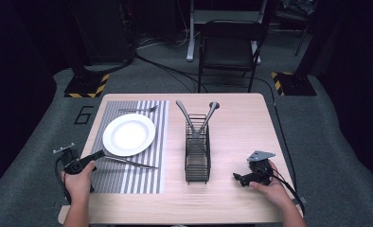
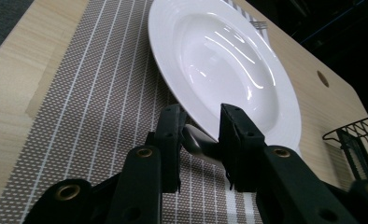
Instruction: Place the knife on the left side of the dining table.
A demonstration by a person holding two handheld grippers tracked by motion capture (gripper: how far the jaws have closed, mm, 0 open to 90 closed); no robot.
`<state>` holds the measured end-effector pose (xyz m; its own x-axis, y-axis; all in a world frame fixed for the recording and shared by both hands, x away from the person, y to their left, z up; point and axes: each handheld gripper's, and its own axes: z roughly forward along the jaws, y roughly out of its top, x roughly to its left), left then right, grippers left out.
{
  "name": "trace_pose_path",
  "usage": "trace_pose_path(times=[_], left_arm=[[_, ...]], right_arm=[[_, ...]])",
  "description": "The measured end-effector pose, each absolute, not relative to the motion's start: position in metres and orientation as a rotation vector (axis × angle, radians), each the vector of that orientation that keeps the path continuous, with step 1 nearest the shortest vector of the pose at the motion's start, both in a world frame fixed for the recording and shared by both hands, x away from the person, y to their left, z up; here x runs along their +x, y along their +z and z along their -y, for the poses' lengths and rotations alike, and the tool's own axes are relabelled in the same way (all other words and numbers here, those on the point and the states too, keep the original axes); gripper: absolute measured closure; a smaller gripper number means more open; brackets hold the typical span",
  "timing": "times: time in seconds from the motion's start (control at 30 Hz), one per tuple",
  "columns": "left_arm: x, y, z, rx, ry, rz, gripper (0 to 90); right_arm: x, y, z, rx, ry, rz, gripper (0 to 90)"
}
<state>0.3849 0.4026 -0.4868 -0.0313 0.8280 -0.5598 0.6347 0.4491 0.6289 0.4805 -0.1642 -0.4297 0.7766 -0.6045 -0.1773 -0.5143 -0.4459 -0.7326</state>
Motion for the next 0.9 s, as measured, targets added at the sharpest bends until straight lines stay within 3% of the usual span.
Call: trace_pose_path(times=[0.9], left_arm=[[0.389, -0.511, -0.409, 1.296, 0.220, -1.816, 66.6]], right_arm=[[0.481, -0.430, 0.164, -2.136, -0.137, -0.830, 0.0]])
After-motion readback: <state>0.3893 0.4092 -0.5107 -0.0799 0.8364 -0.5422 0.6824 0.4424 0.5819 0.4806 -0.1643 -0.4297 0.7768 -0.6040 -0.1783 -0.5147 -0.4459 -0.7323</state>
